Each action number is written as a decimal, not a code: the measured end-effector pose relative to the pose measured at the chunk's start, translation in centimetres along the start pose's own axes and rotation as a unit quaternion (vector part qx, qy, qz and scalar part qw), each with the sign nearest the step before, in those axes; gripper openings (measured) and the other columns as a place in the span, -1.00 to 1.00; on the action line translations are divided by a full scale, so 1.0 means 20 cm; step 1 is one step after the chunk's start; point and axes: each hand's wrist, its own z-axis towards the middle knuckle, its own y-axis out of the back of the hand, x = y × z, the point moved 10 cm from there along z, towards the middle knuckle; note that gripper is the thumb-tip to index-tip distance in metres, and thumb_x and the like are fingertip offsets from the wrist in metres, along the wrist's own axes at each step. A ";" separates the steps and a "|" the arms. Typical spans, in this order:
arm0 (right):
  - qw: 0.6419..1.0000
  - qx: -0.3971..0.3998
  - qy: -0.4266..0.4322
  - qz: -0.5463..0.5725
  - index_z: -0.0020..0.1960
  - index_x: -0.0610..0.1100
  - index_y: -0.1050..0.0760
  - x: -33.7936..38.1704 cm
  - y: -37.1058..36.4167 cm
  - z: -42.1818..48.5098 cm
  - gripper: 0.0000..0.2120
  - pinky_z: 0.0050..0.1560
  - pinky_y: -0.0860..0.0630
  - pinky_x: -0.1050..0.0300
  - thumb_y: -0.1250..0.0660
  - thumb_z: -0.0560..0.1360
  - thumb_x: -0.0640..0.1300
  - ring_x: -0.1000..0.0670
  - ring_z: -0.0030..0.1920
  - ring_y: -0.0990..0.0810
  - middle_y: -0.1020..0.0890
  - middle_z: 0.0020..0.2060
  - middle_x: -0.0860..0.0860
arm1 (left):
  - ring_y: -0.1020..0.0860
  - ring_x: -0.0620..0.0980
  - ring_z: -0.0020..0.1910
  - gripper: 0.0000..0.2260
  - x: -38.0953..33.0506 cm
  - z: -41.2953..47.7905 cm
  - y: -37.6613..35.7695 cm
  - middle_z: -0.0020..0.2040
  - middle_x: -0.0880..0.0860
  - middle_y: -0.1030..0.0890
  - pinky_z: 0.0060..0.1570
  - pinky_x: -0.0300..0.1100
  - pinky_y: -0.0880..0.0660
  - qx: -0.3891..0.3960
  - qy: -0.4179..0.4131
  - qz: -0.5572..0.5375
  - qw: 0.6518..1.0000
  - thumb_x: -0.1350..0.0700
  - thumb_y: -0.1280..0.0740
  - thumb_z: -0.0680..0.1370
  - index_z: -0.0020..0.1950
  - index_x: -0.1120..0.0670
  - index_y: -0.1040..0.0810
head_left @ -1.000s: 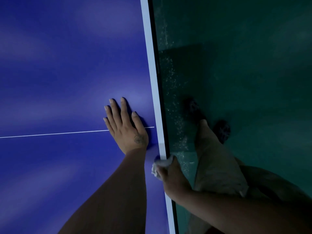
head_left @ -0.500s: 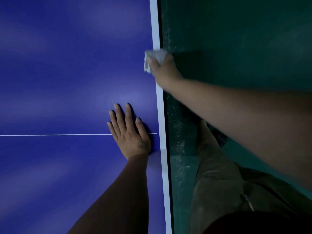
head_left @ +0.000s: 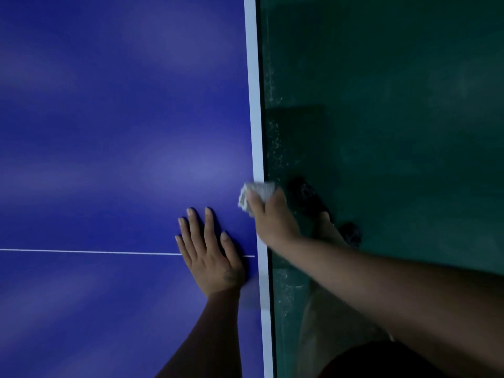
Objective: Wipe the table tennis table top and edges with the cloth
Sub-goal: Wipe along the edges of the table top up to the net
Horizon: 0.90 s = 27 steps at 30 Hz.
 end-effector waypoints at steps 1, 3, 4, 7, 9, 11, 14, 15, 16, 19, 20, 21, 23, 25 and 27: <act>1.000 -0.003 0.025 0.000 0.19 -0.17 -0.45 0.13 0.04 0.12 -0.63 -0.04 -0.49 0.19 -0.21 0.73 0.16 0.00 -0.04 -0.62 -0.62 0.02 -0.05 | -0.10 0.19 0.74 -0.48 0.00 0.00 0.00 0.76 0.08 -0.16 0.66 0.31 -0.10 0.003 0.003 0.001 1.000 0.02 -0.11 0.74 0.73 0.03 -0.26; 0.998 -0.009 0.064 0.000 0.13 -0.19 -0.47 0.39 0.14 0.34 -0.58 -0.20 -0.50 0.24 -0.18 0.74 0.19 0.06 -0.20 -0.58 -0.61 -0.10 -0.01 | -0.10 0.21 0.74 -0.48 -0.01 0.00 0.01 0.76 0.10 -0.15 0.65 0.34 -0.11 0.013 0.002 0.000 1.000 0.02 -0.11 0.74 0.73 0.06 -0.27; 0.999 -0.009 0.045 -0.017 0.20 -0.18 -0.44 0.47 0.18 0.43 -0.55 -0.29 -0.45 0.26 -0.18 0.73 0.23 0.11 -0.24 -0.53 -0.58 -0.08 0.02 | -0.10 0.22 0.74 -0.47 -0.02 0.00 0.01 0.76 0.11 -0.15 0.64 0.36 -0.12 0.020 0.001 0.000 1.000 0.03 -0.11 0.73 0.72 0.07 -0.27; 0.996 0.030 -0.027 -0.074 0.52 -0.24 -0.26 0.54 0.23 0.58 -0.30 -0.08 -0.45 0.13 -0.17 0.69 0.32 -0.03 0.06 -0.61 -0.53 0.25 -0.06 | -0.10 0.22 0.74 -0.47 -0.06 0.12 0.00 0.75 0.15 -0.17 0.63 0.38 -0.13 0.030 0.001 -0.005 1.000 0.03 -0.12 0.73 0.71 0.08 -0.29; 0.996 0.053 -0.028 -0.071 0.55 -0.22 -0.26 0.53 0.22 0.56 -0.32 0.14 -0.51 0.07 -0.21 0.69 0.29 -0.14 0.26 -0.61 -0.55 0.32 -0.07 | -0.10 0.21 0.74 -0.48 -0.14 0.35 -0.01 0.74 0.15 -0.18 0.65 0.34 -0.10 0.022 -0.001 0.000 1.000 0.01 -0.12 0.73 0.72 0.05 -0.30; 0.994 0.071 -0.050 -0.065 0.54 -0.22 -0.27 0.42 0.17 0.48 -0.36 0.28 -0.53 -0.01 -0.26 0.69 0.22 -0.20 0.30 -0.60 -0.54 0.34 -0.14 | -0.09 0.19 0.74 -0.47 -0.23 0.64 -0.04 0.75 0.14 -0.17 0.67 0.29 -0.05 0.013 0.009 0.009 1.000 -0.04 -0.13 0.74 0.73 0.01 -0.27; 0.991 0.094 -0.080 -0.051 0.56 -0.26 -0.23 0.22 0.08 0.31 -0.37 0.38 -0.49 -0.08 -0.30 0.70 0.13 -0.23 0.34 -0.57 -0.48 0.39 -0.23 | -0.05 0.17 0.75 -0.44 -0.32 1.01 -0.06 0.76 0.11 -0.13 0.69 0.25 0.01 0.001 0.034 0.005 0.999 -0.13 -0.12 0.74 0.75 -0.03 -0.22; 0.991 0.096 -0.087 -0.032 0.59 -0.24 -0.18 0.16 0.06 0.26 -0.35 0.40 -0.49 -0.11 -0.30 0.70 0.12 -0.23 0.36 -0.56 -0.46 0.43 -0.23 | -0.04 0.15 0.76 -0.43 -0.34 1.07 -0.07 0.77 0.10 -0.11 0.69 0.24 0.03 0.002 0.037 0.001 0.999 -0.14 -0.12 0.74 0.75 -0.04 -0.21; 0.991 0.097 -0.093 -0.013 0.63 -0.23 -0.14 0.12 0.04 0.21 -0.33 0.43 -0.48 -0.15 -0.30 0.70 0.10 -0.23 0.39 -0.54 -0.44 0.47 -0.23 | -0.02 0.14 0.76 -0.43 -0.35 1.11 -0.07 0.77 0.09 -0.11 0.70 0.23 0.05 0.003 0.036 -0.002 0.999 -0.15 -0.12 0.74 0.75 -0.04 -0.20; 0.993 0.062 -0.096 0.002 0.60 -0.25 -0.22 0.09 0.03 0.17 -0.38 0.39 -0.48 -0.17 -0.30 0.71 0.08 -0.27 0.39 -0.54 -0.47 0.44 -0.24 | -0.03 0.14 0.76 -0.43 -0.36 1.12 -0.06 0.77 0.09 -0.12 0.70 0.22 0.03 0.000 0.034 -0.002 0.999 -0.14 -0.15 0.74 0.75 -0.02 -0.23; 0.995 0.034 -0.089 0.006 0.52 -0.26 -0.31 0.13 0.05 0.19 -0.45 0.34 -0.50 -0.17 -0.31 0.70 0.08 -0.27 0.33 -0.57 -0.52 0.35 -0.24 | -0.05 0.14 0.75 -0.43 -0.37 1.12 -0.05 0.76 0.10 -0.13 0.70 0.22 0.02 -0.002 0.031 -0.001 1.000 -0.13 -0.16 0.73 0.74 -0.02 -0.24; 0.997 0.007 -0.078 0.016 0.43 -0.27 -0.40 0.19 0.08 0.22 -0.52 0.28 -0.53 -0.16 -0.31 0.70 0.08 -0.26 0.25 -0.61 -0.57 0.26 -0.24 | -0.06 0.15 0.75 -0.43 -0.37 1.11 -0.05 0.76 0.11 -0.14 0.70 0.23 0.01 -0.002 0.029 0.002 1.000 -0.12 -0.17 0.73 0.74 -0.01 -0.25; 0.998 -0.032 -0.036 0.051 0.25 -0.30 -0.52 0.35 0.14 0.34 -0.61 0.18 -0.58 -0.10 -0.31 0.71 0.05 -0.21 0.11 -0.67 -0.67 0.09 -0.20 | -0.09 0.16 0.75 -0.43 -0.38 1.12 -0.05 0.75 0.12 -0.16 0.69 0.23 0.00 -0.003 0.028 0.001 1.000 -0.11 -0.19 0.72 0.73 0.00 -0.27; 0.996 -0.047 -0.003 0.080 0.10 -0.24 -0.60 0.56 0.23 0.52 -0.71 0.00 -0.63 0.11 -0.31 0.72 0.01 -0.01 -0.07 -0.72 -0.74 -0.12 -0.01 | -0.11 0.17 0.74 -0.43 -0.38 1.12 -0.04 0.75 0.13 -0.18 0.69 0.23 -0.01 -0.009 0.029 0.003 1.000 -0.10 -0.20 0.71 0.72 0.02 -0.29; 0.996 -0.034 0.014 0.086 0.06 -0.16 -0.61 0.78 0.32 0.71 -0.75 -0.18 -0.58 0.21 -0.28 0.73 -0.01 0.08 -0.19 -0.70 -0.71 -0.24 0.08 | -0.11 0.17 0.74 -0.43 -0.38 1.11 -0.05 0.75 0.12 -0.18 0.69 0.24 -0.02 -0.013 0.029 0.009 0.999 -0.09 -0.20 0.71 0.72 0.02 -0.29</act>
